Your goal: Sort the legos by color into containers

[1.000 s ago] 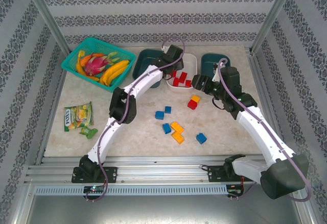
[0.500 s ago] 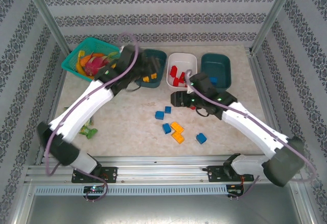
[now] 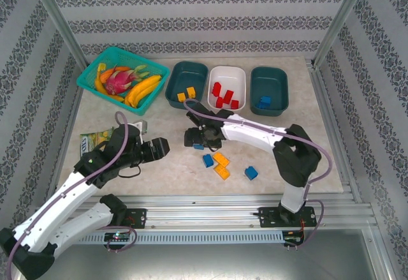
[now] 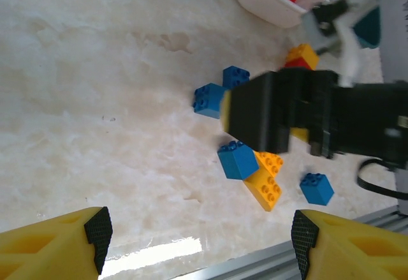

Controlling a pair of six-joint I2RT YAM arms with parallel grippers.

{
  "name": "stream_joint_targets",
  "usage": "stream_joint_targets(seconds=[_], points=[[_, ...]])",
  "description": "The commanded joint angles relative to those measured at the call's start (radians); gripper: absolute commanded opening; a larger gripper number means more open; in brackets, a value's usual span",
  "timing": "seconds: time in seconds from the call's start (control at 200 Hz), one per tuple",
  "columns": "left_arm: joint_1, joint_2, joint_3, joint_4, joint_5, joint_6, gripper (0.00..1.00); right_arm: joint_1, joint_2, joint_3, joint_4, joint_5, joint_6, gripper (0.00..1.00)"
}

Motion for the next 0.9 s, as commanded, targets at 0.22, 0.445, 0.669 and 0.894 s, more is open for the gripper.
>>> stream_joint_targets(seconds=[0.22,0.445,0.669,0.894], points=[[-0.01,-0.034,-0.028,0.014,0.048,-0.023,0.77,-0.025,0.188,0.131,-0.075,0.059,0.106,0.76],[-0.01,-0.034,-0.025,0.013,0.051,-0.024,0.76,-0.026,0.242,0.163,-0.087,0.044,0.105,0.61],[-0.01,-0.026,-0.038,0.049,0.067,-0.034,0.75,-0.028,0.19,0.149,-0.086,0.063,0.09,0.41],[-0.01,0.132,0.068,0.176,0.112,-0.026,0.75,-0.089,-0.009,0.117,-0.105,0.13,-0.018,0.31]])
